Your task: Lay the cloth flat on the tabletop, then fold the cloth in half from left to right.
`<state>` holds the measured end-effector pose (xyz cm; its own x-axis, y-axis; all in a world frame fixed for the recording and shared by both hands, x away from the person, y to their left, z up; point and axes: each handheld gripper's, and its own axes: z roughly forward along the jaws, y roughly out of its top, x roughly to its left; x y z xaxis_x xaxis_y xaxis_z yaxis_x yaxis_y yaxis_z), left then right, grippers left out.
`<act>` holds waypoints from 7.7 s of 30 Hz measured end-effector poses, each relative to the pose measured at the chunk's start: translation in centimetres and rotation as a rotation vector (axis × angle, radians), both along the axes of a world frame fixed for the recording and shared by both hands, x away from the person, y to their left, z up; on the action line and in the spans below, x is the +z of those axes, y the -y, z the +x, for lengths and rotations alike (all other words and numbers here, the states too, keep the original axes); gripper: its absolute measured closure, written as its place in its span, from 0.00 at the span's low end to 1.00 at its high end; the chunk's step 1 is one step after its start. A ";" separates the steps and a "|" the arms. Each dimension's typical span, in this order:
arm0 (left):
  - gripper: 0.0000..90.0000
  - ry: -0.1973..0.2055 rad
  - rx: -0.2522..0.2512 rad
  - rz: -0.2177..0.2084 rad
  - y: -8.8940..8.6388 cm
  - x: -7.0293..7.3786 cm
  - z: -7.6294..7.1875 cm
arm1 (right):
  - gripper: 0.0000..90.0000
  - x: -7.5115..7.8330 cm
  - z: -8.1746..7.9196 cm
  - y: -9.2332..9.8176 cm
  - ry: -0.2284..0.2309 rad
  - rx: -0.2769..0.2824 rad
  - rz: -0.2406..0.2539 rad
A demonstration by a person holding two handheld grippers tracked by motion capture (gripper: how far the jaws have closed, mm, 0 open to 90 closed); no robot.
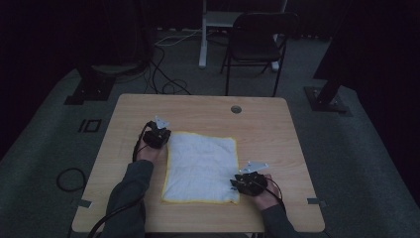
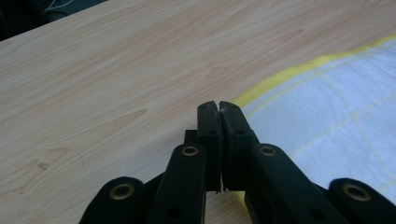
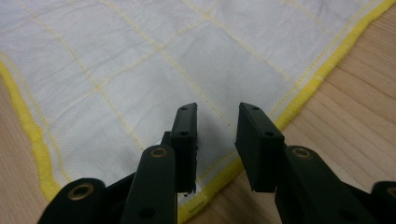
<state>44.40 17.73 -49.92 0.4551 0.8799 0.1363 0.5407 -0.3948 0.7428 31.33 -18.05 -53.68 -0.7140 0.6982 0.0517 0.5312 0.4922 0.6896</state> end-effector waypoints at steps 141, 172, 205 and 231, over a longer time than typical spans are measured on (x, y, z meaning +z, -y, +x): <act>0.98 -0.056 -0.019 -0.278 -1.6 -2.3 -11.9 | 0.63 0.0 0.0 0.8 0.031 -0.077 0.046; 0.98 0.009 -0.099 -0.329 0.0 1.0 -11.3 | 0.62 0.0 0.3 1.7 0.036 -0.112 0.053; 0.98 0.053 -0.173 -0.342 2.7 3.0 -10.8 | 0.62 0.3 0.6 3.2 0.043 -0.162 0.066; 0.98 0.056 -0.230 -0.362 5.5 3.4 -10.6 | 0.62 0.3 0.7 3.6 0.044 -0.176 0.070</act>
